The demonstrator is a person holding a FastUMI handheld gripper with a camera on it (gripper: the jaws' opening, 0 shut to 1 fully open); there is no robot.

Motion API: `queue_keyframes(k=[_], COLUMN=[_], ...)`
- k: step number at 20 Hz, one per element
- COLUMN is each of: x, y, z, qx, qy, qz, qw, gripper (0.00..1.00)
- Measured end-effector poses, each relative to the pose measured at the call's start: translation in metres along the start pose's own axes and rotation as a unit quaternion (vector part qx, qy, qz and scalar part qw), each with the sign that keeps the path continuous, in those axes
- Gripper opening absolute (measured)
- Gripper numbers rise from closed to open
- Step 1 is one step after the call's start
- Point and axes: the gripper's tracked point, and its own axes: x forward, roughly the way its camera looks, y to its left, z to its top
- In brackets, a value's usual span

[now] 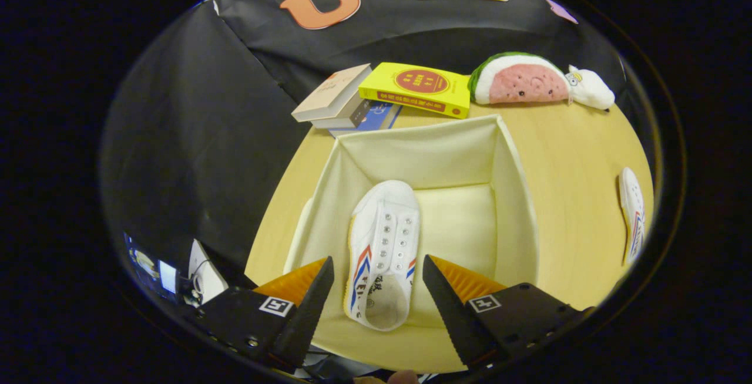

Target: Open the storage box then place both shoes into the box .Put the left shoe in first, then the right shoe, with the right side of both shoes facing outward in a uniform manner.

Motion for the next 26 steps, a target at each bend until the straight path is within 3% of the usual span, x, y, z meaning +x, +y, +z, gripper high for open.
queue_keyframes(k=[7, 11, 19, 26], x=[-0.074, -0.126, -0.198, -0.219], y=[-0.035, -0.081, -0.258, -0.397], z=[0.033, 0.043, 0.032, 0.006], qx=[-0.071, -0.072, -0.028, -0.017], qy=[-0.097, -0.135, -0.152, -0.116], qz=[-0.048, -0.069, -0.138, -0.167], qw=[0.992, 0.986, 0.978, 0.979], gripper=[0.93, 0.95, 0.96, 0.96])
